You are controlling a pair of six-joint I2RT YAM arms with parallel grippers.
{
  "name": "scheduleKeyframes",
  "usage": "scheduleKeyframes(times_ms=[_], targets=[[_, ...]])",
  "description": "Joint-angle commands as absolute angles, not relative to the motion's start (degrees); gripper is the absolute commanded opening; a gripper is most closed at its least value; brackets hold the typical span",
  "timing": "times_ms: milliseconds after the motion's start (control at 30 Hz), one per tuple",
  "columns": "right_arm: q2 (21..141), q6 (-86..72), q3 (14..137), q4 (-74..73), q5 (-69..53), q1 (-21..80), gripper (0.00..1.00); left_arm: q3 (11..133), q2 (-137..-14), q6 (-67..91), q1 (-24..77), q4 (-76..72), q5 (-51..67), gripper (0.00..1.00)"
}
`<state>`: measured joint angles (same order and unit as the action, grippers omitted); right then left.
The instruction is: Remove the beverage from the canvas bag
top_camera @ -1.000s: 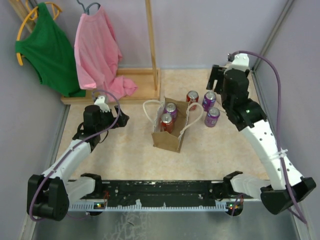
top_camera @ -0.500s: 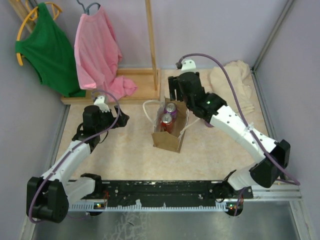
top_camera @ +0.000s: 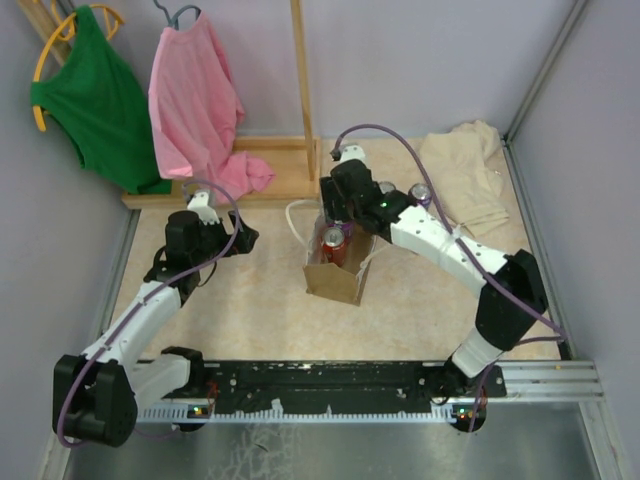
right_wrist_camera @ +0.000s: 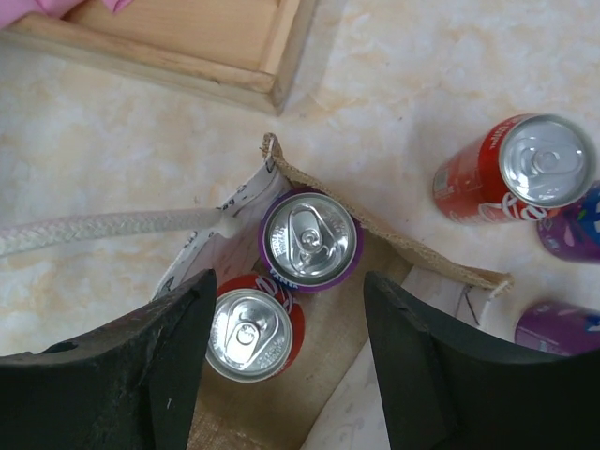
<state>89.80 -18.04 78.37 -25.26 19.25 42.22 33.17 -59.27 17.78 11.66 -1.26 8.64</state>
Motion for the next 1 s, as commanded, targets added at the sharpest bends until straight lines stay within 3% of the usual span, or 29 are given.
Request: scheduleKeyframes(times_ms=[0,100,433,967], targets=[[92.65,-20.55,78.90,-22.48,18.01,42.28,0.69,32.96,-58.84,17.74,12.13,-2.18,9.77,1.00],[94.18,-21.74,79.01,-21.89,17.89,42.28,0.74,33.03,-58.98,17.60,12.22,-2.07,10.05,1.00],[99.58,-23.46,79.51,-22.24,20.31,42.31,0.76,33.40,-59.93,17.40,12.22,-1.75,10.41,1.00],[97.39,-24.63,77.13,-21.07,24.91,42.03,0.79,32.70,-59.69,17.49,12.22,-1.92,10.06,1.00]])
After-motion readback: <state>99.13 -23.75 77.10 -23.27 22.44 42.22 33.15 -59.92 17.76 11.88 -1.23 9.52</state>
